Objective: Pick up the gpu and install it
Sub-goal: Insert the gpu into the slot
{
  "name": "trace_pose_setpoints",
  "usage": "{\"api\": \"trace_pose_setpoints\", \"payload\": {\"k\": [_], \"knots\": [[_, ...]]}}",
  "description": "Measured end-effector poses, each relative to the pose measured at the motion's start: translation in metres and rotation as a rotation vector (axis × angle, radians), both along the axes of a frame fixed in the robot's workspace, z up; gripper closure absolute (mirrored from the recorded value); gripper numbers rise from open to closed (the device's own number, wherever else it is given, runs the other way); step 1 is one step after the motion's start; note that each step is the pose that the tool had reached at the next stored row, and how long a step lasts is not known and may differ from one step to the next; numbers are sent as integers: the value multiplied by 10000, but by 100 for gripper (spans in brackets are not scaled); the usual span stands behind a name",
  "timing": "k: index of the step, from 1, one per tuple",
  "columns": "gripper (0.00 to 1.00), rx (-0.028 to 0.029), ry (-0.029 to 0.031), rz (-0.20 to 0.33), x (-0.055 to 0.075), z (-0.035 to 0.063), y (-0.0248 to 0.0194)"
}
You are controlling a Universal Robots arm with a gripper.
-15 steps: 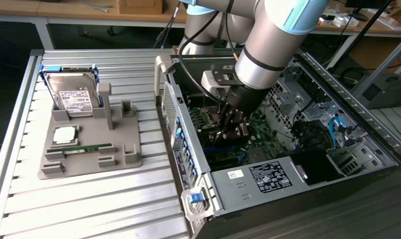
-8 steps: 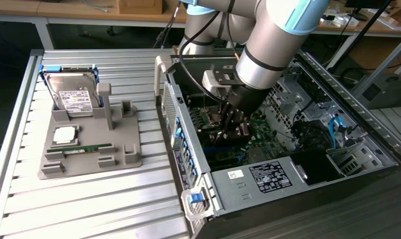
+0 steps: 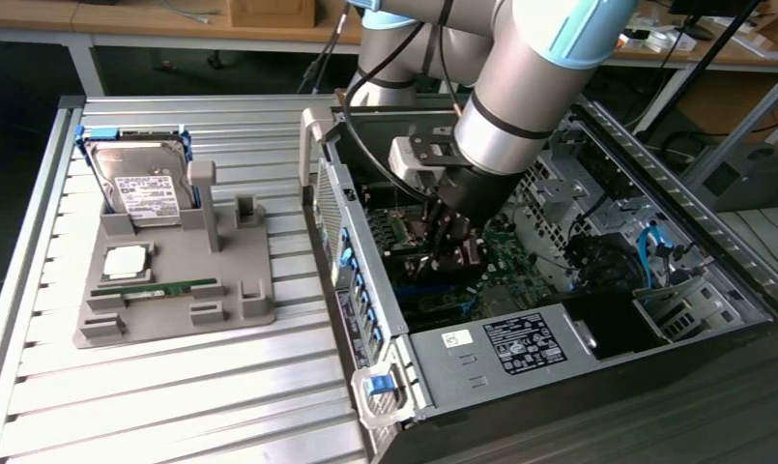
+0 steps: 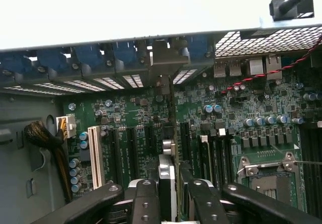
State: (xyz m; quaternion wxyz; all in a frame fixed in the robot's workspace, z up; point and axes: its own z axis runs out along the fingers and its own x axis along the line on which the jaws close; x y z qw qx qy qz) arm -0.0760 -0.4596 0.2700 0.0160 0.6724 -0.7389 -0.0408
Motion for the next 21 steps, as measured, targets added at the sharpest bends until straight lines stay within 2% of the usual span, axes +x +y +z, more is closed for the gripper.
{"api": "trace_pose_setpoints", "payload": {"k": [13,21], "knots": [[73,-2,0,59,-1,-36,0],[73,-112,-1,609,0,-40,0]]}}
